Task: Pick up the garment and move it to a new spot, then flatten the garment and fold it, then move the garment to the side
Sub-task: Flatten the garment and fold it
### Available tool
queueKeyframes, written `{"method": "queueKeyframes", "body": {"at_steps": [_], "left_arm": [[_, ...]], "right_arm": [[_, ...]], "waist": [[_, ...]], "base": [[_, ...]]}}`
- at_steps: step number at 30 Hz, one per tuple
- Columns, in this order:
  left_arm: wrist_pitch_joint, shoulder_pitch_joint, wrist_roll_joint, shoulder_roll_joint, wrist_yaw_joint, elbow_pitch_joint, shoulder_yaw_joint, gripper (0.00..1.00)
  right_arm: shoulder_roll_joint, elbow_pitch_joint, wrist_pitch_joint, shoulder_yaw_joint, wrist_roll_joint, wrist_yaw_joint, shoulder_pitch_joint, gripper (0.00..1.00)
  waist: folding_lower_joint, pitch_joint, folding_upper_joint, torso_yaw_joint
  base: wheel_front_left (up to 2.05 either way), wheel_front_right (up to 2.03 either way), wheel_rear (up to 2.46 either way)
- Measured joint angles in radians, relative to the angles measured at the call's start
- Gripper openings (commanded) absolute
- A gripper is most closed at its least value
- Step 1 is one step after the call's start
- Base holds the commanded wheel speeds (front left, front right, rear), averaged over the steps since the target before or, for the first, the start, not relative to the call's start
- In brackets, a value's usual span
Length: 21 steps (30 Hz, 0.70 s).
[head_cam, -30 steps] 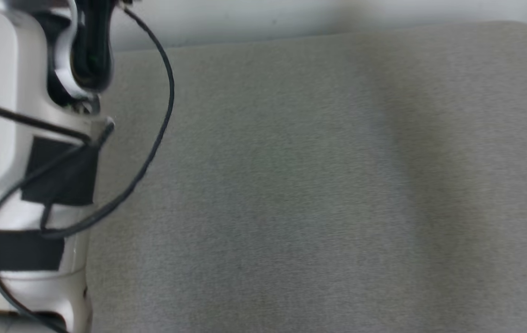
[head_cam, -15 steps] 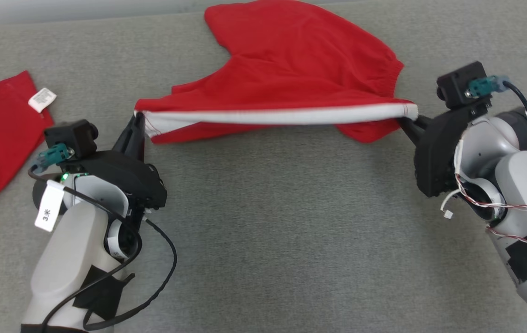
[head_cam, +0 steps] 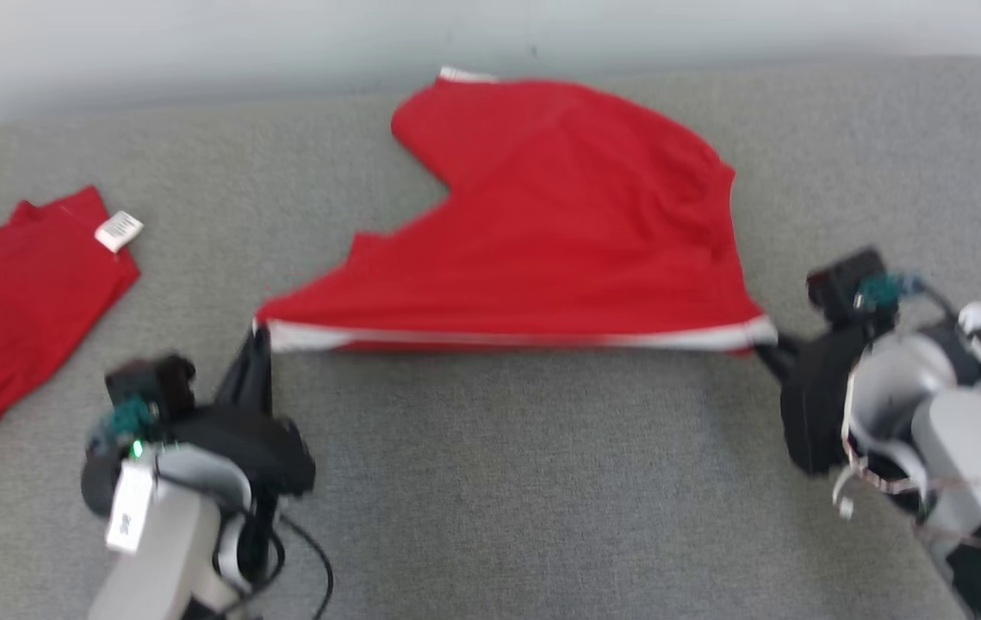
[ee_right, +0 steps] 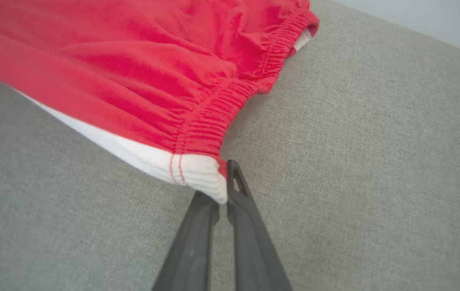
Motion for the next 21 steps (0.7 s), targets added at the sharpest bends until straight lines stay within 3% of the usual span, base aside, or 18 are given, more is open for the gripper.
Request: {"method": "queueKeyframes", "body": {"at_steps": [15,21], "left_arm": [[-0.04,0.346,0.018,0.0,0.009,-0.154,-0.055,0.0],[-0.032,0.457,0.018,0.0,0.018,-0.231,-0.086,0.0]], "right_arm": [[-0.13,-0.066,-0.015,0.13,-0.063,0.005,0.215,0.0],[-0.161,-0.109,0.041,0.139,-0.061,-0.002,0.317,0.0]], "waist": [[-0.0002,-0.183,-0.0002,0.052],[-0.0001,-0.218,-0.0001,0.085]], "base": [[0.0,0.0,0.0],[0.0,0.0,0.0]]}}
